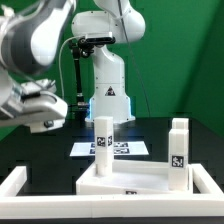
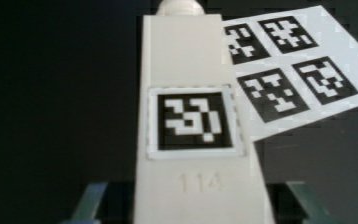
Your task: Assemble desk
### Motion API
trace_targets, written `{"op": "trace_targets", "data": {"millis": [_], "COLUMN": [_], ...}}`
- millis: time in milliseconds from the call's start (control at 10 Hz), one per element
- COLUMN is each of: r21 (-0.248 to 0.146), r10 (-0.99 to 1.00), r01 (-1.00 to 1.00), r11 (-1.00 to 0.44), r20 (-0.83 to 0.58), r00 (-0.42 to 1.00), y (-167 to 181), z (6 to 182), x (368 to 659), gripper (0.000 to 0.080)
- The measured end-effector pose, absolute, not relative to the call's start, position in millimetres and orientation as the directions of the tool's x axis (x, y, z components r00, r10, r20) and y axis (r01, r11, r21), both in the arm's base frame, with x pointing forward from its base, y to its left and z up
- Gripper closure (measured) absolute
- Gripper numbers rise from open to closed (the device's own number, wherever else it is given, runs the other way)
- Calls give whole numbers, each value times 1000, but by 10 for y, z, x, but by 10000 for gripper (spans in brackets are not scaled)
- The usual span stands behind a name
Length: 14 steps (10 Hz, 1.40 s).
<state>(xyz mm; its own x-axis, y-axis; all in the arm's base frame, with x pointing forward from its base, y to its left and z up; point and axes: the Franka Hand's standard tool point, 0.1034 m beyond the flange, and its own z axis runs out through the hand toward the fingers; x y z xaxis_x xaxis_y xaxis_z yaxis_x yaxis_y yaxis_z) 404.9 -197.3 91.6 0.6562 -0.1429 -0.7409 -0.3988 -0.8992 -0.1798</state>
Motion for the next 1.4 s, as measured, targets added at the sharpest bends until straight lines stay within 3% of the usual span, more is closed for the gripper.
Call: {"op": "trace_targets", "data": {"millis": [200, 300, 600, 700, 900, 1000, 1100, 1400], "r21": [-168, -169, -180, -176, -159, -134, -86, -58], "r10": [-178, -199, -239, -265, -294, -315, -331, -378], "r01": [-387, -377, -342, -354, -342, -339, -336, -374], "r11": [-907, -910, -922, -919, -926, -931, -938, -926], "r20": [-679, -621, -429, -389, -267, -172, -64, 196], "r00": [712, 758, 871, 882, 918, 933, 941, 905], "y": [-2032, -2013, -1874, -1885, -1944, -1953, -1838, -1606], "z": [840, 889, 1654, 1788, 1655, 1657, 1654, 1961], "x": [4109, 4175, 4895, 4976, 5005, 5089, 5285, 5988], "gripper": [509, 509, 509, 509, 509, 509, 509, 509]}}
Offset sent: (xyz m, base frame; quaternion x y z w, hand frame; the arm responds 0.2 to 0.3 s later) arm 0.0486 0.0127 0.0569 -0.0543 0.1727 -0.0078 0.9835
